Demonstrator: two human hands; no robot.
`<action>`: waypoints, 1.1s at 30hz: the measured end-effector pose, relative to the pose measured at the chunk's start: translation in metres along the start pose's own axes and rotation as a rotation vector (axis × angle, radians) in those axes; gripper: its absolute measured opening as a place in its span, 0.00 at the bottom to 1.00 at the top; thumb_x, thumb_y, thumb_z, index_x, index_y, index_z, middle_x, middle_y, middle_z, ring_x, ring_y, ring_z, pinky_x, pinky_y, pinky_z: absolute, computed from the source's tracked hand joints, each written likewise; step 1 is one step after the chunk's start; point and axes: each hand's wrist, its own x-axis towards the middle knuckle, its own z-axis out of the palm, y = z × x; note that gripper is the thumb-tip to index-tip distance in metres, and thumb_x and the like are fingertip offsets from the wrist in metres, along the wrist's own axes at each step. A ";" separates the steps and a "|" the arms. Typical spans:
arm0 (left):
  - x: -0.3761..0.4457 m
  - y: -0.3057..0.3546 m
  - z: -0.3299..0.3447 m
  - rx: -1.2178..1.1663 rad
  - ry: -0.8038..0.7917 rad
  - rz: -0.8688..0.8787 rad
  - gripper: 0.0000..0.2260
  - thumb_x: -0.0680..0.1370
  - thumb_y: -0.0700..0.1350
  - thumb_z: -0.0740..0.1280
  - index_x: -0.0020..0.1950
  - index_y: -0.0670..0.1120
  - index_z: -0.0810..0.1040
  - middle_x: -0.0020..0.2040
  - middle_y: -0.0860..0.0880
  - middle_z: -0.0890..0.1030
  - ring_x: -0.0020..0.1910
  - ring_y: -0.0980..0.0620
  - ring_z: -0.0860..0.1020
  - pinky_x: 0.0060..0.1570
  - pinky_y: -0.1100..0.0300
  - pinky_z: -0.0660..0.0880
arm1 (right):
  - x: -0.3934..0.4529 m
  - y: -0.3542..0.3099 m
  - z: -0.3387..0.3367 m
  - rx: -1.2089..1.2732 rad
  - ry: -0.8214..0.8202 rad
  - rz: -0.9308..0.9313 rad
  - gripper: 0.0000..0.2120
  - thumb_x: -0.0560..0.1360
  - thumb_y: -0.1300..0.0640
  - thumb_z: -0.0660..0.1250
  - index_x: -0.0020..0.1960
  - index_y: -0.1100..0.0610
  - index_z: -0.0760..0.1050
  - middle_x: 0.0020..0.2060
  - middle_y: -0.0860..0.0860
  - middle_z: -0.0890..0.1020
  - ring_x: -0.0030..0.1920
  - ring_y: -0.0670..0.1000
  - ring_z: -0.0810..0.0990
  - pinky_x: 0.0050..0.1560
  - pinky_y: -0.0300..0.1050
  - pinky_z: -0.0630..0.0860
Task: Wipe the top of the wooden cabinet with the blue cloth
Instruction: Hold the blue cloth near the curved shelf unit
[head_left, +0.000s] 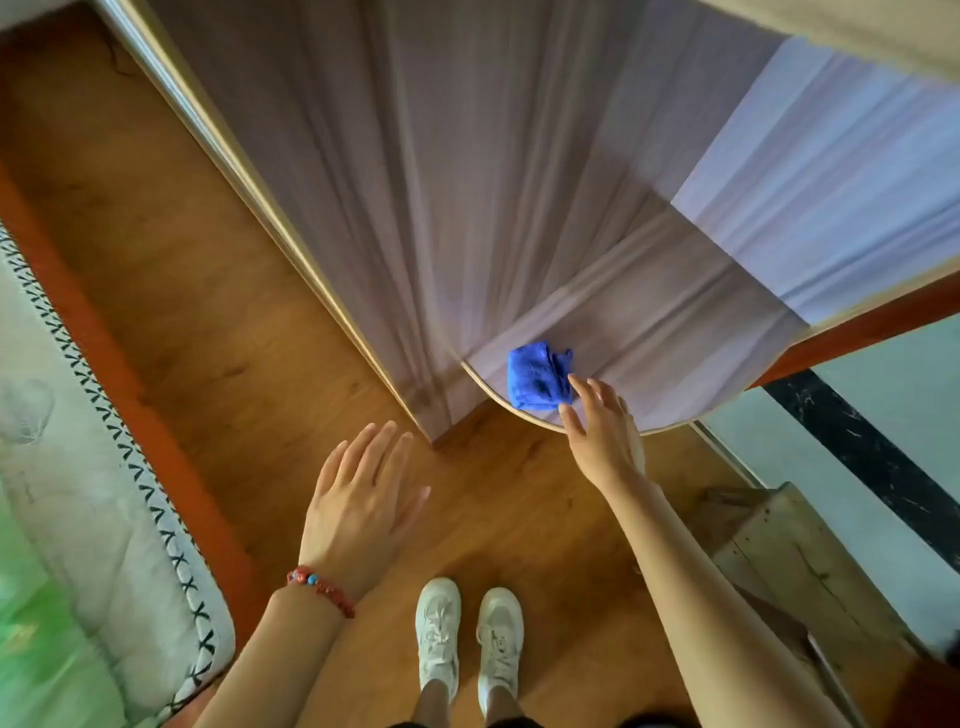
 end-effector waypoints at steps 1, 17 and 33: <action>0.000 -0.003 0.003 -0.008 0.007 0.002 0.23 0.76 0.55 0.57 0.62 0.39 0.75 0.61 0.41 0.76 0.63 0.42 0.72 0.62 0.46 0.67 | 0.010 0.000 0.006 0.030 -0.001 0.021 0.21 0.78 0.51 0.55 0.69 0.54 0.61 0.66 0.58 0.68 0.63 0.57 0.68 0.58 0.55 0.71; -0.029 -0.030 0.034 0.031 -0.097 -0.088 0.29 0.80 0.59 0.45 0.62 0.40 0.75 0.60 0.40 0.77 0.60 0.40 0.74 0.58 0.45 0.66 | 0.065 -0.001 0.066 0.286 -0.037 0.221 0.23 0.74 0.53 0.64 0.68 0.50 0.64 0.58 0.63 0.70 0.55 0.60 0.70 0.53 0.49 0.70; -0.072 -0.055 -0.018 0.012 -0.188 -0.259 0.32 0.80 0.60 0.43 0.61 0.38 0.75 0.60 0.38 0.76 0.60 0.38 0.74 0.57 0.42 0.68 | -0.032 -0.058 0.003 0.138 -0.007 -0.059 0.18 0.70 0.58 0.70 0.58 0.57 0.73 0.51 0.62 0.75 0.44 0.57 0.77 0.39 0.41 0.72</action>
